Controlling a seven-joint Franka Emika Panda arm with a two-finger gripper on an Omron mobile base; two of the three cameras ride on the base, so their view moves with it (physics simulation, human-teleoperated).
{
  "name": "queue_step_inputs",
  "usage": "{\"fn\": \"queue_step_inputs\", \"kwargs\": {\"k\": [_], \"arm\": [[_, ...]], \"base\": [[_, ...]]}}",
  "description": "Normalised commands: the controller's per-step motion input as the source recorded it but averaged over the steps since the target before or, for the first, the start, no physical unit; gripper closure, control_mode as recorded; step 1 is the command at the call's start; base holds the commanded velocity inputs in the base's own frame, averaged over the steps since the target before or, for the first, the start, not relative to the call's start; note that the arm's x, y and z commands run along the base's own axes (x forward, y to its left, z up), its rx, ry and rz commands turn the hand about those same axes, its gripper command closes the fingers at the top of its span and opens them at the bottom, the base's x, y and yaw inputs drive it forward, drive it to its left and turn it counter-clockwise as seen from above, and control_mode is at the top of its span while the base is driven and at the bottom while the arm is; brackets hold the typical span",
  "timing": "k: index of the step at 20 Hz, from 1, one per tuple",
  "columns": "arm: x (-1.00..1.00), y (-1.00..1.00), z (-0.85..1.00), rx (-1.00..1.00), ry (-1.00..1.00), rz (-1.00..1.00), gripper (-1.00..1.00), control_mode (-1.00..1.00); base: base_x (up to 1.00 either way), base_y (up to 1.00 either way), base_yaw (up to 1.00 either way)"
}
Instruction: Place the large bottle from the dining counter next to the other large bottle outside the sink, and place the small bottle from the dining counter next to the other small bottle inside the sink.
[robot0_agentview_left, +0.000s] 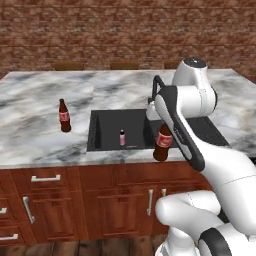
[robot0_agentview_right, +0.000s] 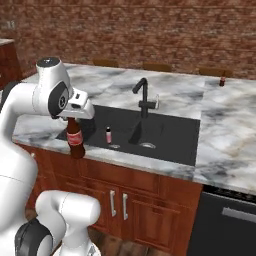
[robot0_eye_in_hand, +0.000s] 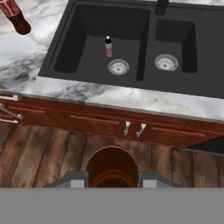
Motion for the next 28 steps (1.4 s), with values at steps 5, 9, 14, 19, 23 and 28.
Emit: {"fn": "queue_step_inputs", "kwargs": {"k": [5,9,14,19,23,28], "arm": [[0.00,0.00,0.00,0.00,0.00,0.00,1.00,1.00],[0.00,0.00,0.00,0.00,0.00,0.00,1.00,1.00],[0.00,0.00,0.00,0.00,0.00,0.00,1.00,1.00],[0.00,0.00,0.00,0.00,0.00,0.00,1.00,1.00],[0.00,0.00,0.00,0.00,0.00,0.00,1.00,1.00],[0.00,0.00,0.00,0.00,0.00,0.00,1.00,1.00]], "base": [[0.19,1.00,-0.40],[0.47,1.00,-0.37],[0.81,0.93,-0.37],[0.43,0.46,-0.19],[0.00,0.00,0.00],[0.00,0.00,0.00]]}}
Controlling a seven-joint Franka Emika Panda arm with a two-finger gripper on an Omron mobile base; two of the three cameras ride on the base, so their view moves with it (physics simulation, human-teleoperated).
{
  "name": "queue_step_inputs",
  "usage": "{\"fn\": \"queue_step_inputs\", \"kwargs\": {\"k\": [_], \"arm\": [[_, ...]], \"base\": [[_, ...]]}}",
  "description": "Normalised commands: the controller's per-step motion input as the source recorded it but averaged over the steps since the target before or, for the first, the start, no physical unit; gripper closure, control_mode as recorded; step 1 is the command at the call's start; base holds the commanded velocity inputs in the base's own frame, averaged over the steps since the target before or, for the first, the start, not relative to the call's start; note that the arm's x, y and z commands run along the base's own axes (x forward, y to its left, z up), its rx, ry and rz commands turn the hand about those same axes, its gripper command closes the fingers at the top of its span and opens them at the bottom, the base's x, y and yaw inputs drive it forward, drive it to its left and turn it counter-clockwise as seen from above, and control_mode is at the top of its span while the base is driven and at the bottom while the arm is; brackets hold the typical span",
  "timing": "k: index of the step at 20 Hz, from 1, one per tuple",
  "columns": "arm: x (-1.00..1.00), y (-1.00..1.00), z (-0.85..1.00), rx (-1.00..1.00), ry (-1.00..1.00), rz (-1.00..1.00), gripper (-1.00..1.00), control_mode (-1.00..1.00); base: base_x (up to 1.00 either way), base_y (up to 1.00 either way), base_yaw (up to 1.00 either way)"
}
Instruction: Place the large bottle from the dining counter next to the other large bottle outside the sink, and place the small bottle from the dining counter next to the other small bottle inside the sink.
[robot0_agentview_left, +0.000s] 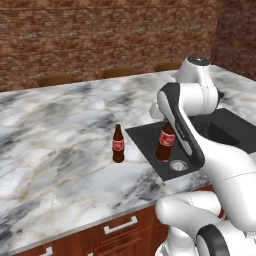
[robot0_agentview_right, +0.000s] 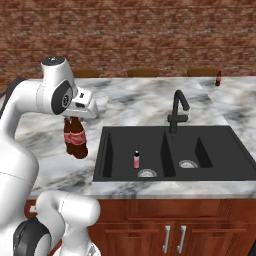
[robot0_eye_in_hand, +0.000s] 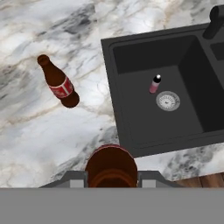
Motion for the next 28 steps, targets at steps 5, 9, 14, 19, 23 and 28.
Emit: {"fn": "queue_step_inputs", "kwargs": {"k": [5,9,14,19,23,28], "arm": [[0.00,0.00,0.00,0.00,0.00,0.00,1.00,1.00],[0.00,0.00,0.00,0.00,0.00,0.00,1.00,-1.00],[0.00,0.45,-0.09,0.00,0.00,-0.08,1.00,-1.00],[0.00,0.42,-0.06,0.00,0.05,-0.05,1.00,-1.00],[-0.02,0.08,0.00,0.00,0.06,-0.02,1.00,-1.00],[0.00,0.00,-0.25,0.00,0.09,0.00,1.00,-1.00]], "base": [[0.00,0.00,0.00],[0.00,0.00,0.00],[0.00,0.00,0.00],[0.00,0.00,0.00],[0.00,0.00,0.00],[0.00,0.00,0.00]]}}
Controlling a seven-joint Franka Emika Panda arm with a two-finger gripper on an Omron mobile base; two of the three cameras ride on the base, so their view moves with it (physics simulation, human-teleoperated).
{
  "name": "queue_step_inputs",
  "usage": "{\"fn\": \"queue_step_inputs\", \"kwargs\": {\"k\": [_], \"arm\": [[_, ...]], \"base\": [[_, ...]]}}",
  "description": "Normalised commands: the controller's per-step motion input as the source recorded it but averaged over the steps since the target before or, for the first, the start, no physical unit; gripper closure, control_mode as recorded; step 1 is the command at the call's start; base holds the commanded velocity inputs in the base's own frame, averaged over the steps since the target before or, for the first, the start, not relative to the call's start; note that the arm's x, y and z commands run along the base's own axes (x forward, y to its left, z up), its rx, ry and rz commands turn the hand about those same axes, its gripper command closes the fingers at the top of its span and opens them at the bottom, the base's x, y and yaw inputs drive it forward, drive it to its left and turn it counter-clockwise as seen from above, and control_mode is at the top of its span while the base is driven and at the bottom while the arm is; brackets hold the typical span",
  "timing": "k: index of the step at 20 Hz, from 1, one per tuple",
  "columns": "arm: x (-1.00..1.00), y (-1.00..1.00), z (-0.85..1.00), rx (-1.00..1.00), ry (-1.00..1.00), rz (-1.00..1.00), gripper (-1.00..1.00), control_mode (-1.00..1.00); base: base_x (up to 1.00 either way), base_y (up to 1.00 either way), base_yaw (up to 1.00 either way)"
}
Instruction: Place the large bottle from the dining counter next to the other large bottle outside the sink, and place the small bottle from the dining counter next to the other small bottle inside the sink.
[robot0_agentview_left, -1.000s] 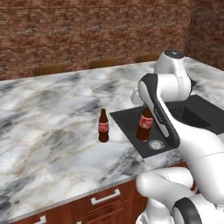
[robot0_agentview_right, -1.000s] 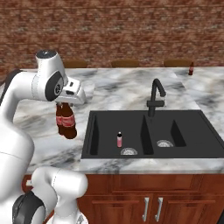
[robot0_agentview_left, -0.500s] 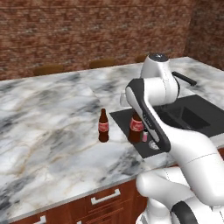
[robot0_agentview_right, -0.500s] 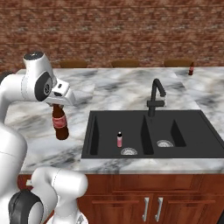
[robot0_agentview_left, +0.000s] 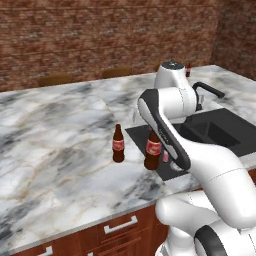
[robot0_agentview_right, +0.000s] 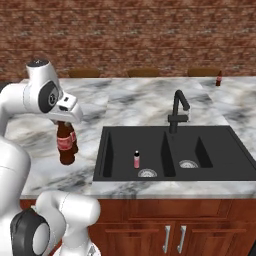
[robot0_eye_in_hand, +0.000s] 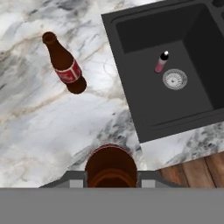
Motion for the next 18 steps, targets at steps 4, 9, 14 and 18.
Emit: {"fn": "queue_step_inputs", "kwargs": {"k": [4,9,14,18], "arm": [[0.00,0.12,-0.64,0.00,0.00,0.00,1.00,-1.00],[0.00,0.24,-0.36,0.00,-0.11,-0.01,1.00,-1.00],[0.03,0.20,-0.22,0.00,-0.18,-0.04,1.00,-1.00],[0.16,0.09,0.00,0.00,-0.01,-0.06,1.00,-1.00]], "base": [[0.00,0.00,0.00],[0.00,0.00,0.00],[0.00,0.00,0.00],[0.00,0.00,0.00]]}}
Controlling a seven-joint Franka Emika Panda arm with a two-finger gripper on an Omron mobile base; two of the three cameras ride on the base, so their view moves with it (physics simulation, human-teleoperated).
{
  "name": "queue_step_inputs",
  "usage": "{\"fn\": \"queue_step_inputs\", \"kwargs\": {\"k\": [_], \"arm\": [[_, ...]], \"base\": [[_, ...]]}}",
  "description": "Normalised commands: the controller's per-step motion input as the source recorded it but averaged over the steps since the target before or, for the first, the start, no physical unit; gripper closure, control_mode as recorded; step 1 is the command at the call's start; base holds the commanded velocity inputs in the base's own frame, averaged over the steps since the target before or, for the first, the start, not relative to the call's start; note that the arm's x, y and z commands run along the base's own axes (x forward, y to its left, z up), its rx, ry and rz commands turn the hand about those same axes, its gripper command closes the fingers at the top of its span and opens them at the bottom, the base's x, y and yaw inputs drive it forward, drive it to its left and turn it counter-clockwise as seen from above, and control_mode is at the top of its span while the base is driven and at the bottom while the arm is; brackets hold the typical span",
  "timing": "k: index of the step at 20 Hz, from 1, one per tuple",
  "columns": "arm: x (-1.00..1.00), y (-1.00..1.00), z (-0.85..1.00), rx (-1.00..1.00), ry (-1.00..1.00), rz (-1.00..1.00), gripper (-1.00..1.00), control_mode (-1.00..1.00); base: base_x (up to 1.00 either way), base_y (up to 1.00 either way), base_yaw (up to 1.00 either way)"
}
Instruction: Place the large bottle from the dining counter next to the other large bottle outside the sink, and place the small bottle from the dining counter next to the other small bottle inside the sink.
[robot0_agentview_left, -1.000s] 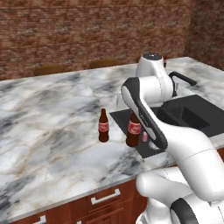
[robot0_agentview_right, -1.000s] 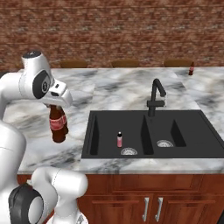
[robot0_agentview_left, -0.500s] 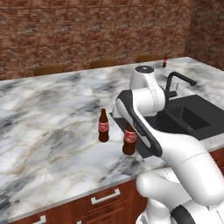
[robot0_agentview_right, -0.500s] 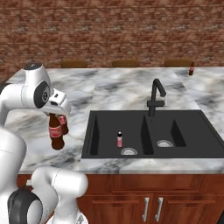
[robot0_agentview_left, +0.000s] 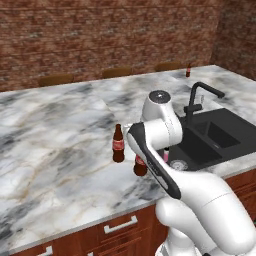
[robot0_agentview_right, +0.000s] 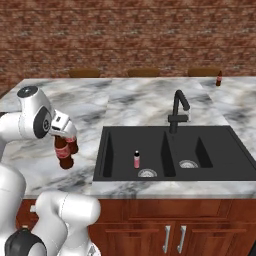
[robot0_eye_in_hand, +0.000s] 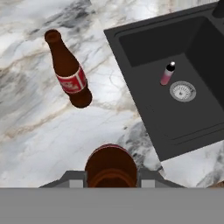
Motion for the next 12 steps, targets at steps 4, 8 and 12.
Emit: {"fn": "queue_step_inputs", "kwargs": {"k": [4,8,12], "arm": [[0.17,0.00,0.00,0.00,0.15,-0.04,1.00,-1.00],[0.20,0.00,0.11,0.00,0.26,-0.04,1.00,-1.00],[0.19,0.09,-0.01,0.00,0.15,-0.03,1.00,-1.00]], "base": [[0.00,0.00,0.00],[0.00,0.00,0.00],[0.00,0.00,0.00]]}}
